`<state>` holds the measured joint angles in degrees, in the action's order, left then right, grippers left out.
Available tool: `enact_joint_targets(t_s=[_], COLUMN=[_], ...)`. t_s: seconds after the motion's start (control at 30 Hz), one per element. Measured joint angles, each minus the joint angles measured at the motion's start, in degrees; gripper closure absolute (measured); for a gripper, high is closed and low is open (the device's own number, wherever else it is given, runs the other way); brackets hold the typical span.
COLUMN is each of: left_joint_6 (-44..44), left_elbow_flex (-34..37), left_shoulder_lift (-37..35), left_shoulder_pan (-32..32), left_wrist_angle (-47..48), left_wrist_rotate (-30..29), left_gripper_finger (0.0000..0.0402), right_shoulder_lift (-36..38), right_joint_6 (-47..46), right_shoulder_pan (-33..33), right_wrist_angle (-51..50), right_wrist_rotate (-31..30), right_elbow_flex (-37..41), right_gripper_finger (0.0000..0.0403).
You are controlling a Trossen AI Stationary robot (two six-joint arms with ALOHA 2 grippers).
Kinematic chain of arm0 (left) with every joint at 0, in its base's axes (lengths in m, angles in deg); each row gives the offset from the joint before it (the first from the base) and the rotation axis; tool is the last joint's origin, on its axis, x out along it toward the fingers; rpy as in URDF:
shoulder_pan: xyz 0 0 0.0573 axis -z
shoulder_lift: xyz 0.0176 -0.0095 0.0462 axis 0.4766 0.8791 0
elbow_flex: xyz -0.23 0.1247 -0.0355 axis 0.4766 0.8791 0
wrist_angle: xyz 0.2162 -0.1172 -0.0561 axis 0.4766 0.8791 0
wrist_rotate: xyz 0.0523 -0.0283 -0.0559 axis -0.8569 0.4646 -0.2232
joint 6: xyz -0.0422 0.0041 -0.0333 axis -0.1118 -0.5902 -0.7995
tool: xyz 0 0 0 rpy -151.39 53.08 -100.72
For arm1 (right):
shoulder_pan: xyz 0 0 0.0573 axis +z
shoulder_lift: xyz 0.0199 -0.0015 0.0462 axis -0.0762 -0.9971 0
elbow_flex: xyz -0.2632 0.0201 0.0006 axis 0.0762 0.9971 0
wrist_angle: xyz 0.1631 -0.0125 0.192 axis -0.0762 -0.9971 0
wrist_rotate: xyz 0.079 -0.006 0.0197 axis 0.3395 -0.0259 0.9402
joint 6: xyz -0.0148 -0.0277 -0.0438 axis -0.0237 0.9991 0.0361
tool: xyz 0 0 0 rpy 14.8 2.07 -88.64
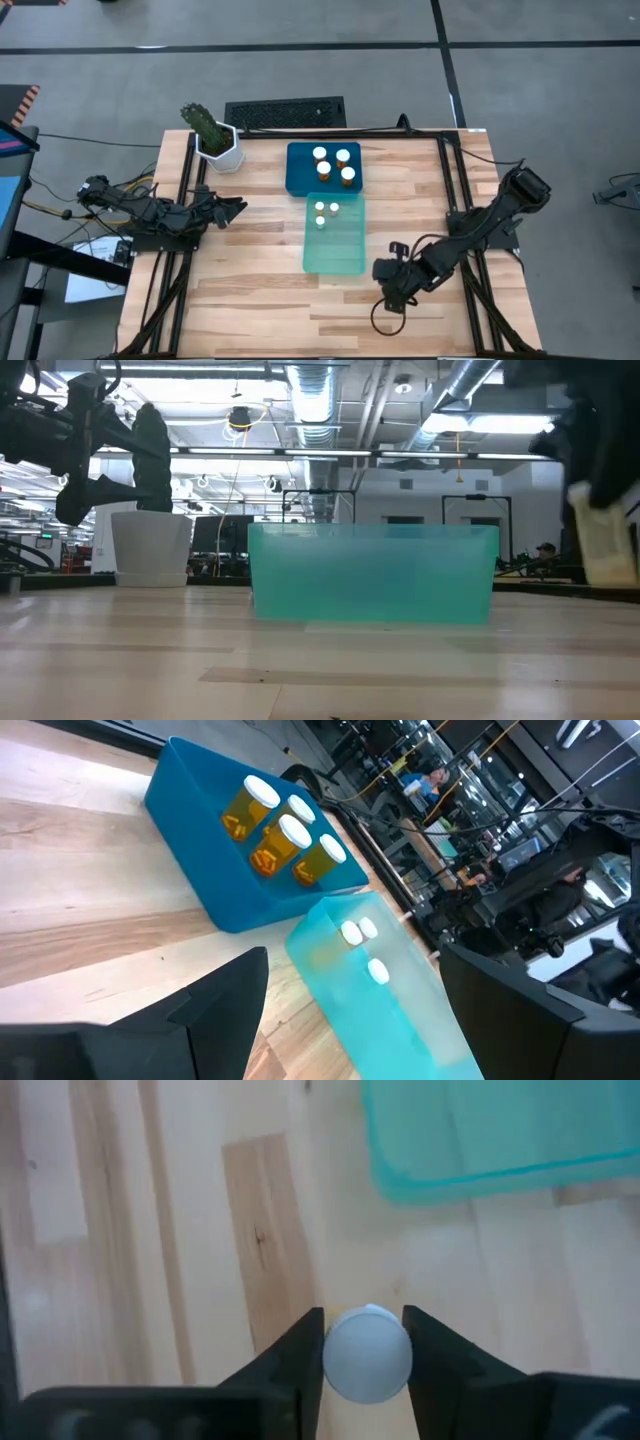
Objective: Pick and place medicine bottles into bin by pill shape (circle, oval)
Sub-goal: Put the small yellow pill bottle into the green bin
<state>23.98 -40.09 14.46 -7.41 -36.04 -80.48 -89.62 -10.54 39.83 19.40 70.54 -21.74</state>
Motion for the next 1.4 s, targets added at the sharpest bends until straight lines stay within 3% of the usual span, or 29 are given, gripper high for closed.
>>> enact_joint_targets(t_s=[0.3,0.53,0.73,1.4], left_joint_6=[0.0,-0.02,-0.04,-0.04], left_elbow_flex=[0.02,0.02,0.04,0.04], left_shoulder_lift=[0.0,0.0,0.0,0.0], left_shoulder_pan=[0.02,0.0,0.02,0.0], left_wrist_angle=[0.0,-0.07,-0.22,0.2], left_wrist_rotate=[-0.02,-0.02,-0.04,-0.2], left_gripper_finger=[0.0113,0.0113,0.0113,0.0113], right_shoulder_lift=[6.0,5.2,1.58,-14.79], right_joint_6=[12.08,25.26,30.79,33.68], right_shoulder_pan=[-8.94,-20.45,-27.63,-31.89], right_wrist_angle=[-10.2,-7.97,-3.39,7.73], right_wrist_rotate=[-1.42,-1.62,-0.48,2.01], right_elbow_flex=[-8.4,-12.87,-13.4,-13.35], right_gripper_finger=[0.0283,0.0277,0.0276,0.0275])
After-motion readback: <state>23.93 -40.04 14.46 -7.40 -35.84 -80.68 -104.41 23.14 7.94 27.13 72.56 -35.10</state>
